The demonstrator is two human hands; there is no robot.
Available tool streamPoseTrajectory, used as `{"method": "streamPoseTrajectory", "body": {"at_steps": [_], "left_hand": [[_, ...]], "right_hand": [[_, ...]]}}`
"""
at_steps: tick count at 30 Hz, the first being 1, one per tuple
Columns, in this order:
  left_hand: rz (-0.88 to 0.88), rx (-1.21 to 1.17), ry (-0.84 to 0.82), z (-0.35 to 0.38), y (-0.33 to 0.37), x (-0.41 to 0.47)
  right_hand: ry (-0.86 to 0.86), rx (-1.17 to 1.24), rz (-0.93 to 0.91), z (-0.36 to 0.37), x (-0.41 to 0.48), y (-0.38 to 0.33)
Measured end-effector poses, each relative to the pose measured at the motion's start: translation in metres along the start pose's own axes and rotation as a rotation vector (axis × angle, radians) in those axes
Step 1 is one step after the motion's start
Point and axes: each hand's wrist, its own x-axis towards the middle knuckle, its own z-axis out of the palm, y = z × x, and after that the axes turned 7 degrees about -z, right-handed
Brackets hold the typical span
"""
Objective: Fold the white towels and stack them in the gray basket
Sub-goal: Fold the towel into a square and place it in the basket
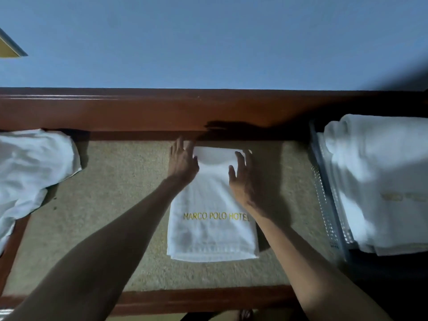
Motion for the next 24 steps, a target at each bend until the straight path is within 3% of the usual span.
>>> {"method": "streamPoseTrajectory", "body": {"at_steps": [5, 14, 19, 24], "left_hand": [[0.104, 0.082, -0.050, 0.043, -0.013, -0.005], [0.171, 0.212, -0.112, 0.059, -0.037, 0.014], [0.152, 0.243, -0.083, 0.061, -0.031, 0.005], [0.131, 0.252, -0.058, 0.068, -0.035, -0.063]], "right_hand": [[-0.251, -0.025, -0.047, 0.035, 0.016, 0.000], [0.017, -0.152, -0.133, 0.070, 0.010, 0.015], [-0.046, -0.208, -0.113, 0.066, 0.003, 0.008], [-0.107, -0.159, -0.096, 0.058, -0.040, 0.002]]}}
